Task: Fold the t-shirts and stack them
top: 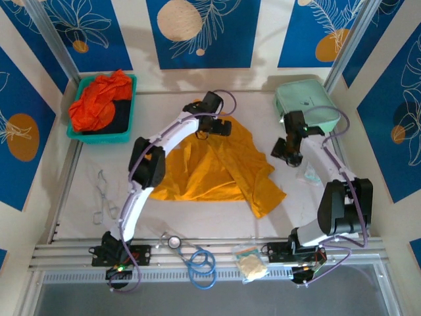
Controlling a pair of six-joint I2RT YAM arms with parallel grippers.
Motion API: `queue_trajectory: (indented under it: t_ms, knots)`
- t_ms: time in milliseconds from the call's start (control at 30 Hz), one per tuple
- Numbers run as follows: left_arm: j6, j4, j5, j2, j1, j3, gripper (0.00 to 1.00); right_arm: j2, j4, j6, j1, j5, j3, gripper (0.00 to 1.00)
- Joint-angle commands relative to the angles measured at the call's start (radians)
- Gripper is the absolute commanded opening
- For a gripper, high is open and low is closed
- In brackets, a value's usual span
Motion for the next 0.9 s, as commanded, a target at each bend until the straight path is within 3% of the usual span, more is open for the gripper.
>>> queue_trajectory:
  t_ms: [0, 200, 367, 500, 600, 867]
  knots:
    - [0.046, -0.040, -0.124, -0.265, -0.004, -0.095, 1.00, 0.107, -0.006, -0.138, 0.058, -0.142, 0.171, 0.50]
    - [-0.043, -0.143, -0.284, -0.535, 0.035, -0.429, 0.96, 0.499, -0.072, -0.270, 0.120, -0.184, 0.594, 0.54]
    - [-0.161, -0.055, -0.252, -0.708, 0.144, -0.806, 0.77, 0.837, -0.188, -0.348, 0.127, -0.162, 1.012, 0.47]
    - [-0.197, 0.015, -0.241, -0.747, 0.218, -0.976, 0.75, 1.067, -0.308, -0.389, 0.129, -0.121, 1.311, 0.50]
    - [-0.207, 0.043, -0.258, -0.721, 0.245, -1.021, 0.78, 1.134, -0.317, -0.394, 0.128, -0.109, 1.363, 0.54]
    - [-0.220, 0.133, -0.288, -0.631, 0.318, -1.059, 0.78, 1.143, -0.267, -0.388, 0.149, -0.108, 1.291, 0.53]
